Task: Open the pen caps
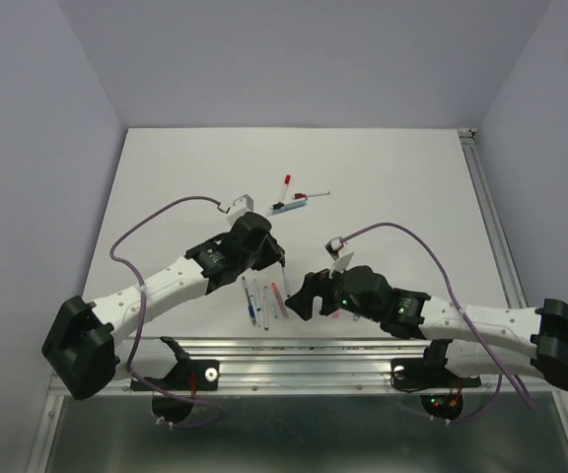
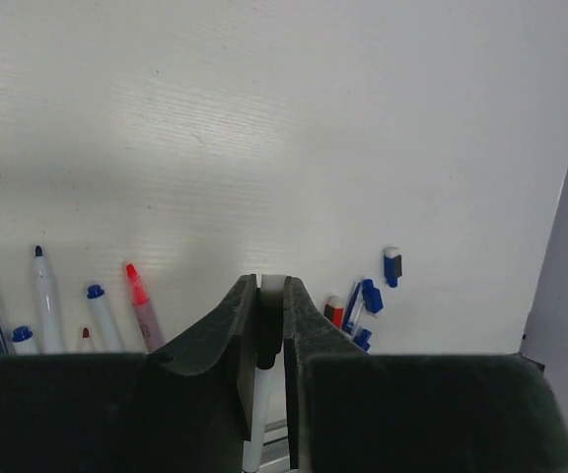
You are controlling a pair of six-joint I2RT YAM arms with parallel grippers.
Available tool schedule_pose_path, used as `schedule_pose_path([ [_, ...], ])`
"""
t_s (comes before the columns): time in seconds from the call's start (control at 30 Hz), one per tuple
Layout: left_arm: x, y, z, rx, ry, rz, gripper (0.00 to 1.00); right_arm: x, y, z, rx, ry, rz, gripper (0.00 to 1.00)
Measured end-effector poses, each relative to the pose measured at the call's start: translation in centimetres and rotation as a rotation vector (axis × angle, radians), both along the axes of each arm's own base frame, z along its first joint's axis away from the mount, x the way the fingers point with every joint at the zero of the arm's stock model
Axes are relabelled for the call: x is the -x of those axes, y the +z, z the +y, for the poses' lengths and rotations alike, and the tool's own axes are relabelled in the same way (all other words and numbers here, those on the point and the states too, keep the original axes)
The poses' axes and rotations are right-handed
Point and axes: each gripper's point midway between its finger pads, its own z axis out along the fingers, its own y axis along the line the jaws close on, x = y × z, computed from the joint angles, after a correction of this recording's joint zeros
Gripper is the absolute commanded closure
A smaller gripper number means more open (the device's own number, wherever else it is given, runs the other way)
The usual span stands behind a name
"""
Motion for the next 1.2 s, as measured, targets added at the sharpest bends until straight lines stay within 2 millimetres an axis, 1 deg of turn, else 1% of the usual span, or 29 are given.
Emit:
schedule_pose_path([
  [0.13, 1.1, 1.4, 0.0, 0.065, 0.003, -0.025, 1.0, -0.5, 0.2, 1.2, -0.023, -0.002, 0.003, 0.12],
  [0.2, 1.3, 1.9, -0.1, 0.09, 0.006, -0.036, 1.0, -0.8, 0.5, 1.6, -0.042, -0.009, -0.002, 0.13],
  [0.23, 1.4, 2.0, -0.1, 0.097, 0.006, -0.035, 1.0, -1.0, 0.6, 2.0, -0.047, -0.01, -0.005, 0.18],
  [0.33, 1.5, 1.8, -0.2, 0.107, 0.011, -0.029, 1.0, -1.5, 1.0, 3.0, -0.062, -0.013, -0.008, 0.25],
  [0.37, 1.6, 1.7, -0.2, 0.107, 0.012, -0.025, 1.0, -1.7, 1.1, 3.5, -0.065, -0.014, -0.009, 0.33],
  [0.4, 1.7, 1.6, -0.2, 0.109, 0.012, -0.021, 1.0, -2.0, 1.3, 3.9, -0.07, -0.017, -0.009, 0.36],
  [0.43, 1.8, 1.6, -0.3, 0.11, 0.011, -0.019, 1.0, -2.1, 1.3, 4.1, -0.073, -0.022, -0.004, 0.47],
  [0.5, 1.8, 1.7, -0.4, 0.116, 0.012, -0.019, 1.0, -2.5, 1.3, 4.5, -0.072, -0.039, -0.001, 0.54],
  [0.53, 1.8, 1.8, -0.3, 0.117, 0.013, -0.019, 1.0, -2.7, 1.3, 4.6, -0.073, -0.048, 0.003, 0.62],
  [0.63, 1.8, 2.0, -0.3, 0.122, 0.017, -0.025, 1.0, -3.1, 0.8, 4.6, -0.064, -0.073, 0.013, 0.73],
  [0.67, 1.8, 2.1, -0.3, 0.125, 0.017, -0.027, 1.0, -3.2, 0.6, 4.6, -0.061, -0.081, 0.018, 0.79],
  [0.73, 1.8, 2.3, -0.2, 0.128, 0.02, -0.03, 1.0, -3.3, 0.3, 4.5, -0.056, -0.093, 0.028, 0.87],
  [0.77, 1.7, 2.4, -0.2, 0.131, 0.023, -0.034, 1.0, -3.3, 0.0, 4.4, -0.048, -0.099, 0.038, 0.99],
  [0.87, 1.6, 2.4, -0.1, 0.132, 0.035, -0.038, 1.0, -3.4, -0.1, 4.3, -0.054, -0.109, 0.051, 0.99],
  [1.03, 1.3, 2.4, 0.3, 0.121, 0.066, -0.052, 1.0, -2.9, 0.2, 4.8, -0.089, -0.078, 0.088, 0.99],
  [1.2, 0.6, 1.9, 0.3, 0.095, 0.078, -0.028, 1.0, -2.6, 0.6, 5.3, -0.15, -0.085, 0.14, 0.99],
])
